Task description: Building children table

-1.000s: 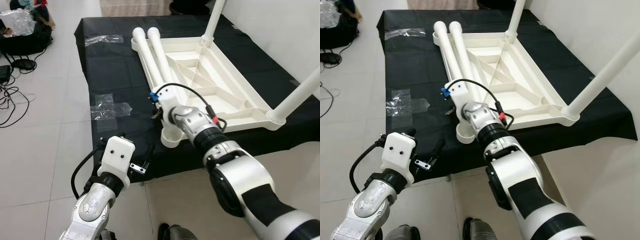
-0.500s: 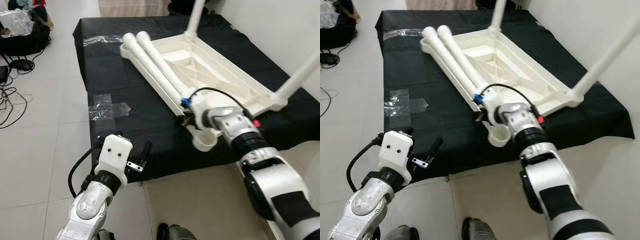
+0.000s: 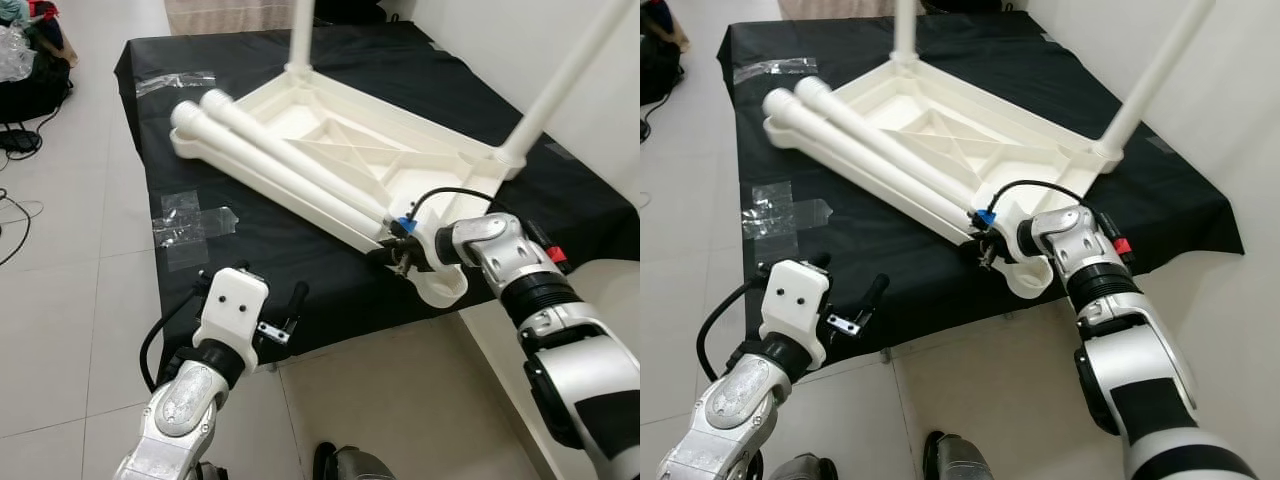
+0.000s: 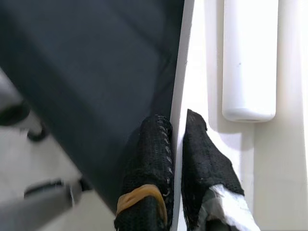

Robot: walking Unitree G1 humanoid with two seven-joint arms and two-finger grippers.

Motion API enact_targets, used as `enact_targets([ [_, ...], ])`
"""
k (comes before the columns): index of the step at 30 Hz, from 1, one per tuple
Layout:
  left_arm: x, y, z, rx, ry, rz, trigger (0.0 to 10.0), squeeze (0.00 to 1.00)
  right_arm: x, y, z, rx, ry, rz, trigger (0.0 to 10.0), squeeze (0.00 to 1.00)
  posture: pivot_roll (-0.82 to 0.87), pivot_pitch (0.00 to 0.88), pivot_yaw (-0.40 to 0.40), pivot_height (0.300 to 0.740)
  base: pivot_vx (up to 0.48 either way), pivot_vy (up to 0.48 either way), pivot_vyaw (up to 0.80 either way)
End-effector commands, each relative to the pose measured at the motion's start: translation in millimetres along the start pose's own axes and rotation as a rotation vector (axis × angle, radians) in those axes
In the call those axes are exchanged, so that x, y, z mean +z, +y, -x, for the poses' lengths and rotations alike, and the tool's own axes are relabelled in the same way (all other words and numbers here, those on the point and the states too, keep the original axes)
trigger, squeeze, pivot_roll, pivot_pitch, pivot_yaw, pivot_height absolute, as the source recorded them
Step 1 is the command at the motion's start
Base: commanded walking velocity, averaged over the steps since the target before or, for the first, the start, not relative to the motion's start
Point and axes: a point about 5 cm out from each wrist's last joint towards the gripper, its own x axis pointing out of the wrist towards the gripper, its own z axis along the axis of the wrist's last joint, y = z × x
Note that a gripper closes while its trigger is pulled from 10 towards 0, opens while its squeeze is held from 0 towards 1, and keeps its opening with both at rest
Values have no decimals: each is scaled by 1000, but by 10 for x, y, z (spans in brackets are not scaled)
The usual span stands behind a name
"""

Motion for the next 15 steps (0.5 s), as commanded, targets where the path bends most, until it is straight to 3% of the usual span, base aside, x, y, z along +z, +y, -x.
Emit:
enact_targets([
  [1, -50, 7, 12, -3, 28, -6, 10000, 0, 22, 89, -57, 117, 38, 105, 0, 0, 13, 165, -107, 740, 0, 0, 0],
  [4, -50, 18, 19, 0, 29, -7, 10000, 0, 10, 56, 43, 126, 55, 221, 0, 0, 14, 168, -106, 740, 0, 0, 0],
  [5, -50, 18, 19, 0, 29, -7, 10000, 0, 10, 56, 43, 126, 55, 221, 0, 0, 14, 168, -106, 740, 0, 0, 0],
  [6, -55, 17, 23, -1, 31, -8, 10000, 0, 29, 7, 85, 74, 93, 344, 0, 0, 13, 168, -104, 740, 0, 0, 0],
  [10, -57, 16, 23, -2, 32, -8, 10000, 0, 32, -9, 93, 57, 107, 379, 0, 0, 12, 169, -104, 740, 0, 0, 0],
  [11, -57, 11, 18, -3, 31, -6, 10000, 0, 93, -74, 88, -33, 110, 408, 0, 0, 11, 168, -105, 740, 0, 0, 0],
  [13, -57, 11, 18, -3, 31, -6, 10000, 0, 93, -74, 88, -33, 110, 408, 0, 0, 11, 168, -105, 740, 0, 0, 0],
  [14, -57, 8, 14, -3, 31, -5, 10000, 0, 156, -130, 92, -111, 106, 446, 0, 0, 11, 168, -105, 740, 0, 0, 0],
  [15, -61, 7, 13, -2, 32, -4, 10000, 0, 222, -191, 101, -191, 113, 485, 6314, 0, 10, 166, -105, 740, 0, 0, 0],
])
